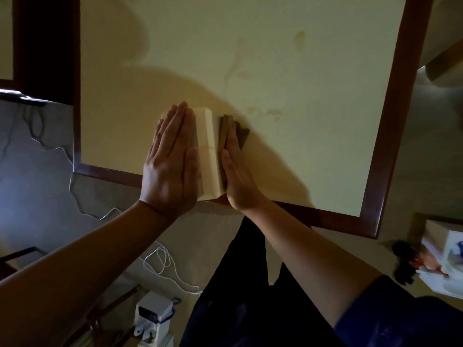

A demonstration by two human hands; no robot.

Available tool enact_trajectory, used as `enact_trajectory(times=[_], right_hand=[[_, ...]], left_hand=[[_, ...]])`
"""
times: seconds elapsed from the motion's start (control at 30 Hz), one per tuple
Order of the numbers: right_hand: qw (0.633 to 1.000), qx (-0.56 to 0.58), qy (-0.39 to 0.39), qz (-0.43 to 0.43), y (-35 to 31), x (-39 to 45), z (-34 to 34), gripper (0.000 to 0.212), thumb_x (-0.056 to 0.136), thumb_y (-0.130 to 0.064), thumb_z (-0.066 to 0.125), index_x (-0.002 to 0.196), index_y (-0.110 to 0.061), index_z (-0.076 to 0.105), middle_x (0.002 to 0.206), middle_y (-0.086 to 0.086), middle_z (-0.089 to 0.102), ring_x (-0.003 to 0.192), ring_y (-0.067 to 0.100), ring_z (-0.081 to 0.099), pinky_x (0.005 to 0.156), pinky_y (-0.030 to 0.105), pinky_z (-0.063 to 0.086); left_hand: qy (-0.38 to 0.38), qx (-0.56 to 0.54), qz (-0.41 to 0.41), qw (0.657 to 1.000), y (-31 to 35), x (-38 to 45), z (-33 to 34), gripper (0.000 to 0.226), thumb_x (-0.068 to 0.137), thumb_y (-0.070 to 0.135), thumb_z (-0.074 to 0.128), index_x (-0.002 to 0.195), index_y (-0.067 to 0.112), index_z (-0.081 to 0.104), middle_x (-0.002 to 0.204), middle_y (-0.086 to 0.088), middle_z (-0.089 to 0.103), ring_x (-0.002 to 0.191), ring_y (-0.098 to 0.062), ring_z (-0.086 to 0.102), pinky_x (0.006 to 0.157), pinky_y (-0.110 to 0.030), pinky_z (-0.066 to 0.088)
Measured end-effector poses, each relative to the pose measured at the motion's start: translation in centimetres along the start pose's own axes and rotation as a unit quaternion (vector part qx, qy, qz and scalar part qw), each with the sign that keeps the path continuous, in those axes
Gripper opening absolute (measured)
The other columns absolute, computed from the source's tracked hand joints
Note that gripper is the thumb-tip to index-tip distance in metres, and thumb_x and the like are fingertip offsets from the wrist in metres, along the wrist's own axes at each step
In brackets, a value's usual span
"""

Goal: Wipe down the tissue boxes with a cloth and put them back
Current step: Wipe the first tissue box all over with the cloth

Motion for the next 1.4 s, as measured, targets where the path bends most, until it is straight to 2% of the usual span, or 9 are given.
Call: enact_trajectory(times=[0.13, 0.23, 0.43, 0.5, 0.6, 0.77, 0.9, 1.07, 1.4], right_hand=[[1.0, 0.02, -0.012, 0.01, 0.7, -4.3, 0.9, 0.064, 0.112, -0.038, 0.027, 0.167, -0.02, 0.0, 0.178, -0.001, -0.003, 0.164, 0.02, -0.004, 0.13, 0.063, 0.009], [0.999, 0.029, -0.016, -0.003, -0.9, -5.5, 1.6, 0.066, 0.111, -0.031, 0.028, 0.167, -0.014, -0.001, 0.178, 0.0, -0.005, 0.164, 0.02, -0.007, 0.13, 0.063, 0.008], [0.994, -0.036, -0.021, -0.105, -5.6, -2.3, 1.5, 0.064, 0.109, -0.023, 0.023, 0.163, 0.006, 0.005, 0.174, 0.015, -0.007, 0.163, 0.026, -0.009, 0.132, 0.047, -0.003], [0.991, -0.045, -0.018, -0.127, -6.5, -0.6, 1.2, 0.063, 0.109, -0.023, 0.022, 0.162, 0.007, 0.005, 0.173, 0.012, -0.004, 0.163, 0.027, -0.007, 0.132, 0.051, -0.004], [0.989, -0.061, -0.011, -0.132, -6.6, 2.0, 0.8, 0.062, 0.11, -0.023, 0.024, 0.163, 0.005, 0.006, 0.174, 0.02, -0.001, 0.164, 0.03, -0.004, 0.132, 0.053, -0.003], [0.999, -0.032, 0.002, -0.031, -2.8, 3.4, -0.3, 0.06, 0.113, -0.027, 0.022, 0.167, -0.007, 0.005, 0.177, 0.01, 0.002, 0.162, 0.011, -0.004, 0.133, 0.051, 0.003], [1.0, -0.006, -0.005, 0.013, -0.9, 1.5, -0.4, 0.058, 0.114, -0.029, 0.024, 0.166, -0.018, 0.002, 0.175, -0.004, 0.0, 0.163, 0.008, -0.004, 0.133, 0.049, 0.004], [0.998, 0.026, -0.01, 0.048, 0.0, -2.9, 0.8, 0.062, 0.113, -0.032, 0.025, 0.168, -0.016, 0.001, 0.177, -0.003, -0.004, 0.163, 0.01, -0.006, 0.133, 0.054, 0.004], [0.998, 0.006, -0.037, -0.048, -4.8, -4.1, 2.0, 0.063, 0.111, -0.014, 0.028, 0.165, -0.006, -0.004, 0.176, 0.009, -0.01, 0.163, 0.023, -0.012, 0.131, 0.06, 0.001]], left_hand=[[0.006, 0.002, 0.004, 1.0, 0.1, -0.1, -0.1, 0.053, 0.104, 0.013, 0.036, 0.152, -0.01, 0.039, 0.161, -0.025, 0.036, 0.154, -0.036, 0.03, 0.124, -0.057, 0.027], [0.008, 0.001, 0.003, 1.0, 0.2, 0.0, -0.1, 0.053, 0.105, 0.015, 0.035, 0.152, -0.009, 0.04, 0.161, -0.025, 0.036, 0.154, -0.036, 0.03, 0.124, -0.057, 0.027], [0.007, -0.002, 0.005, 1.0, 0.1, 0.1, 0.0, 0.052, 0.105, 0.014, 0.034, 0.15, -0.011, 0.04, 0.16, -0.026, 0.036, 0.154, -0.037, 0.031, 0.125, -0.056, 0.027], [0.005, -0.004, 0.006, 1.0, 0.1, 0.1, 0.0, 0.052, 0.105, 0.013, 0.034, 0.15, -0.012, 0.04, 0.16, -0.026, 0.036, 0.153, -0.037, 0.031, 0.124, -0.057, 0.028], [0.006, -0.001, 0.005, 1.0, -0.1, 0.1, 0.0, 0.052, 0.105, 0.014, 0.033, 0.15, -0.011, 0.04, 0.16, -0.027, 0.037, 0.154, -0.037, 0.031, 0.123, -0.059, 0.028], [0.008, 0.001, -0.003, 1.0, -0.2, 0.1, -0.1, 0.053, 0.106, 0.016, 0.033, 0.151, -0.01, 0.039, 0.161, -0.025, 0.035, 0.154, -0.037, 0.031, 0.123, -0.059, 0.028], [0.008, -0.001, -0.006, 1.0, -0.2, 0.1, 0.0, 0.054, 0.106, 0.017, 0.033, 0.152, -0.01, 0.038, 0.161, -0.024, 0.035, 0.154, -0.036, 0.031, 0.123, -0.059, 0.028], [0.005, 0.001, -0.003, 1.0, -0.1, 0.1, 0.0, 0.054, 0.107, 0.019, 0.031, 0.153, -0.009, 0.037, 0.162, -0.024, 0.034, 0.154, -0.037, 0.031, 0.122, -0.061, 0.029], [-0.003, -0.005, 0.012, 1.0, -0.1, 0.4, 0.0, 0.053, 0.105, 0.015, 0.032, 0.15, -0.012, 0.038, 0.16, -0.026, 0.037, 0.153, -0.038, 0.031, 0.121, -0.062, 0.031]])
Point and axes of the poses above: each hand's wrist, its own x-axis towards the middle knuckle, its own z-axis out of the palm, y = z × x, the point moved 10 cm from there along x, towards the middle knuckle
